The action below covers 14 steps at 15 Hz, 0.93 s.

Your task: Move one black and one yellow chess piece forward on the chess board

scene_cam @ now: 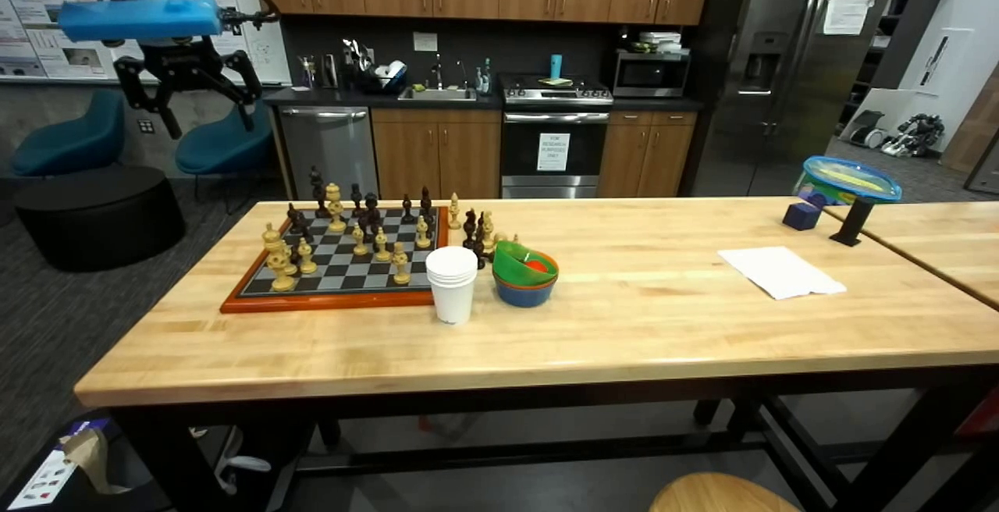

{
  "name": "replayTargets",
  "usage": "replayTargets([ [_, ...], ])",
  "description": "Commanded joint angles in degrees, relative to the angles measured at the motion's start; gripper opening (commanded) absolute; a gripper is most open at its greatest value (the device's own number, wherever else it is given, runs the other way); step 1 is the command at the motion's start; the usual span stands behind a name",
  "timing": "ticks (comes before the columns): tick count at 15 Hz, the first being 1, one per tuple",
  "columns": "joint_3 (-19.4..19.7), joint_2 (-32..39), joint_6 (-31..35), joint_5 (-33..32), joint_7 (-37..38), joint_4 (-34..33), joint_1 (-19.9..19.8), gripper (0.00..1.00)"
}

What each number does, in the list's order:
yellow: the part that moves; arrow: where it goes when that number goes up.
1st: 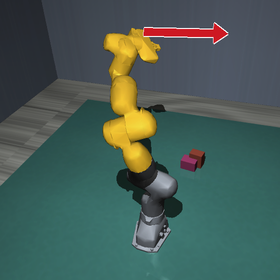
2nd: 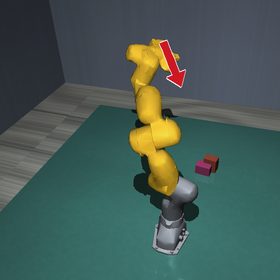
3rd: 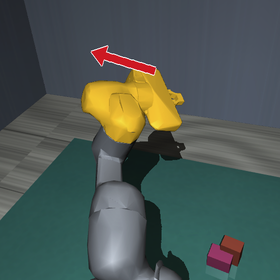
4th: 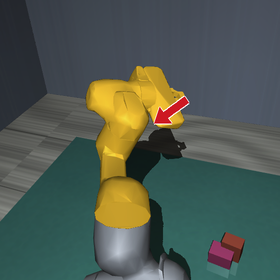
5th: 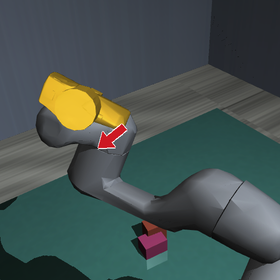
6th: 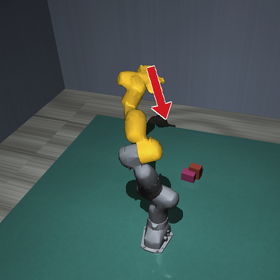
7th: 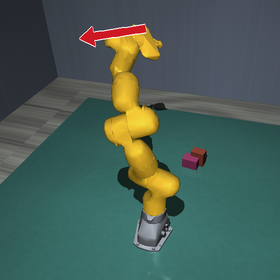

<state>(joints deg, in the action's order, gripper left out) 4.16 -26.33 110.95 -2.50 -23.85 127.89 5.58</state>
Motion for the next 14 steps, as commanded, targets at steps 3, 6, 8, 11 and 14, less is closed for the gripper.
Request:
replayTargets([
  [3, -1.8, 7.1, 5.6, -0.4, -0.1, -3.0, -0.4, 1.0],
  [6, -1.8, 7.7, 5.5, -0.4, -0.1, -3.0, -0.5, 1.0],
  [8, -1.7, 6.7, 5.4, -0.5, -0.1, -2.9, -0.5, 1.0],
  [11, -1.2, 12.6, 6.2, -0.9, -4.2, -7.6, -0.1, 1.0],
  [14, -1.3, 20.0, 5.6, -0.6, -8.6, -14.0, -0.2, 1.0],
])
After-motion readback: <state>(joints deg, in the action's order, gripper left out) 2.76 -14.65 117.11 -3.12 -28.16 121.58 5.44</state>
